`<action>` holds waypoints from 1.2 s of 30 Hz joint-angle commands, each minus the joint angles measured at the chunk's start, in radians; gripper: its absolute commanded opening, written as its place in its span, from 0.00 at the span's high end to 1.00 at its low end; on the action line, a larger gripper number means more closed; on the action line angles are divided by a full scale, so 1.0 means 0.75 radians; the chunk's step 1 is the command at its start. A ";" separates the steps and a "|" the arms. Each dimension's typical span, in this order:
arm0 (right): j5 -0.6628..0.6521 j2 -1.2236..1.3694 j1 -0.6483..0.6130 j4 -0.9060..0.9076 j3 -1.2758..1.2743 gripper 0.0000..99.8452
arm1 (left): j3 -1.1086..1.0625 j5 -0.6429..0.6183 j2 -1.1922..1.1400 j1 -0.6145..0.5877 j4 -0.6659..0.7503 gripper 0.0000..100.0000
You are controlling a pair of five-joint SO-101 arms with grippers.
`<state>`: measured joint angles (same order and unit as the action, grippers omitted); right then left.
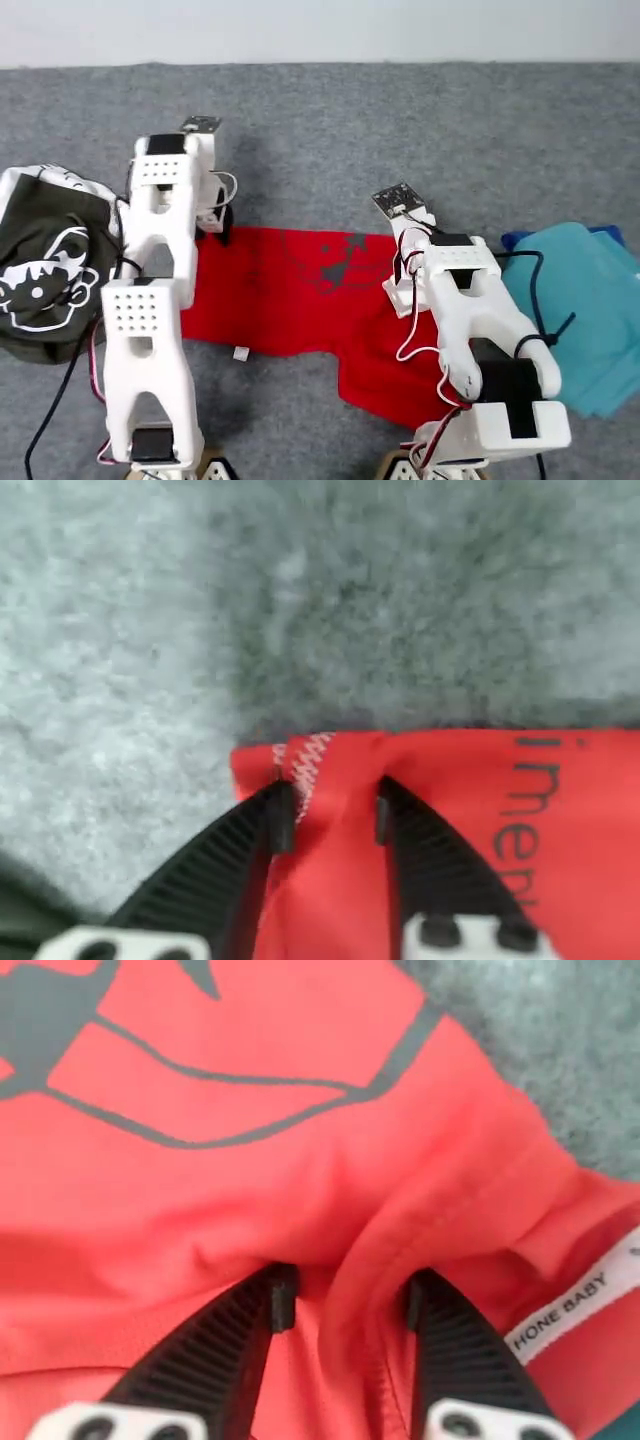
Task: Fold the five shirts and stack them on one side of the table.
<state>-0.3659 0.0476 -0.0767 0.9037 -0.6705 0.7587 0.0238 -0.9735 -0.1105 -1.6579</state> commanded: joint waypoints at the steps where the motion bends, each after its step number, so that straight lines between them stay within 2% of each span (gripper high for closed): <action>1: 0.016 0.064 0.062 -0.011 0.002 0.80 | 0.099 0.012 -0.086 -0.119 0.008 0.86; 7: 0.016 0.064 0.062 -0.011 0.002 0.80 | 0.324 0.018 -0.151 -0.272 0.006 0.86; 12: 0.014 0.064 0.062 -0.011 0.002 0.81 | 0.451 0.018 -0.233 -0.336 -0.006 0.86; 17: -0.061 0.064 0.060 -0.011 -0.006 1.00 | 0.543 0.018 -0.274 -0.336 -0.061 0.86; 27: -0.068 0.064 0.071 0.019 -0.012 0.99 | 0.764 0.016 -0.276 -0.344 -0.078 0.86; 36: -0.070 0.064 0.071 0.019 -0.025 0.99 | 0.785 0.016 -0.266 -0.381 -0.070 0.86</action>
<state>-0.4089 0.0491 -0.0476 0.8961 -0.6628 1.2881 0.0253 -1.1991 -0.3176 -1.7208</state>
